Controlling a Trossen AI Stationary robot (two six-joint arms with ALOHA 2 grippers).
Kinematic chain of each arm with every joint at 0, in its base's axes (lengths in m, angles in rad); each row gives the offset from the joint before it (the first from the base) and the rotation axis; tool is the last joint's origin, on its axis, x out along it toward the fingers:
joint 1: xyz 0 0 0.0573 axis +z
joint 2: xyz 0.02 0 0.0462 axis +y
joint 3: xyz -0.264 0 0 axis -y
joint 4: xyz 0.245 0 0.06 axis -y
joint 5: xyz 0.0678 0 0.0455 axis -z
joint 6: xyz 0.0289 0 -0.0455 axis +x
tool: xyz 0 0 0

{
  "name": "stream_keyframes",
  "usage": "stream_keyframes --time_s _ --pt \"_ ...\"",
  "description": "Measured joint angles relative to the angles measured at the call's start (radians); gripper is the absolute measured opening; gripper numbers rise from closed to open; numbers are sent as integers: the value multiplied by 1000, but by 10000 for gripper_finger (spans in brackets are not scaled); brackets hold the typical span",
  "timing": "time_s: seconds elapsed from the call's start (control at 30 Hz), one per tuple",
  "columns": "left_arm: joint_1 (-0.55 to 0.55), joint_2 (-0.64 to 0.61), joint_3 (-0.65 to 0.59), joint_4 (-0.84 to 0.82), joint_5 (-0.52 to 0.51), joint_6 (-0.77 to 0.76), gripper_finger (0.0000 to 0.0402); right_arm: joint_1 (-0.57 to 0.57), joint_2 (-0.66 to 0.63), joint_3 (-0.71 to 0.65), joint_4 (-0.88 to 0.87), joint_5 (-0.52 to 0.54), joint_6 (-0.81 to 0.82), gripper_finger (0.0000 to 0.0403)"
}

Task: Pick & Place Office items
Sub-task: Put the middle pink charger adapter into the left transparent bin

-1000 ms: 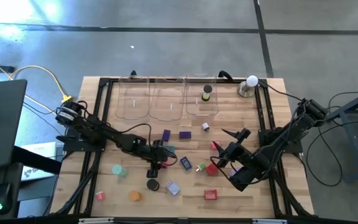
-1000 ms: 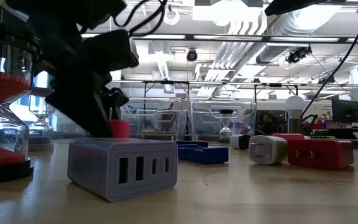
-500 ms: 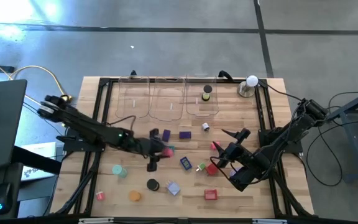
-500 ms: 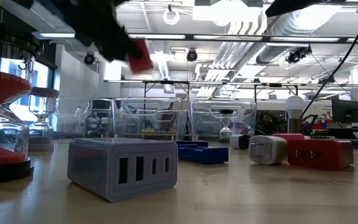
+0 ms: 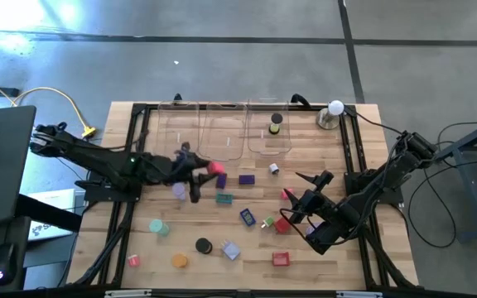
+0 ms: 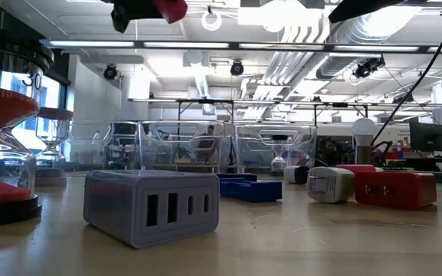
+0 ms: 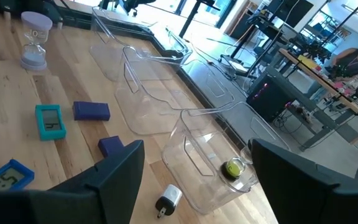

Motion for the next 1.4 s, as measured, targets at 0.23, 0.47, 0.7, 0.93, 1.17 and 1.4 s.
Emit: stream_keyframes --time_s 0.23,0.47,0.7,0.93,1.17,1.4 --pt "132 -59 1 -80 0 40 145 0 0 0 0 0 0 286" --pt "238 -63 90 -217 1 43 145 0 0 0 0 1 0 286" --pt "344 -57 205 -382 1 43 145 0 0 0 0 3 0 286" --pt "491 -52 225 -522 1 -11 145 0 0 0 0 2 0 286" --pt "609 -49 225 -686 65 -188 145 0 0 0 0 -22 4 286" --pt "669 -23 225 -716 99 -194 145 0 0 0 0 -23 4 286"
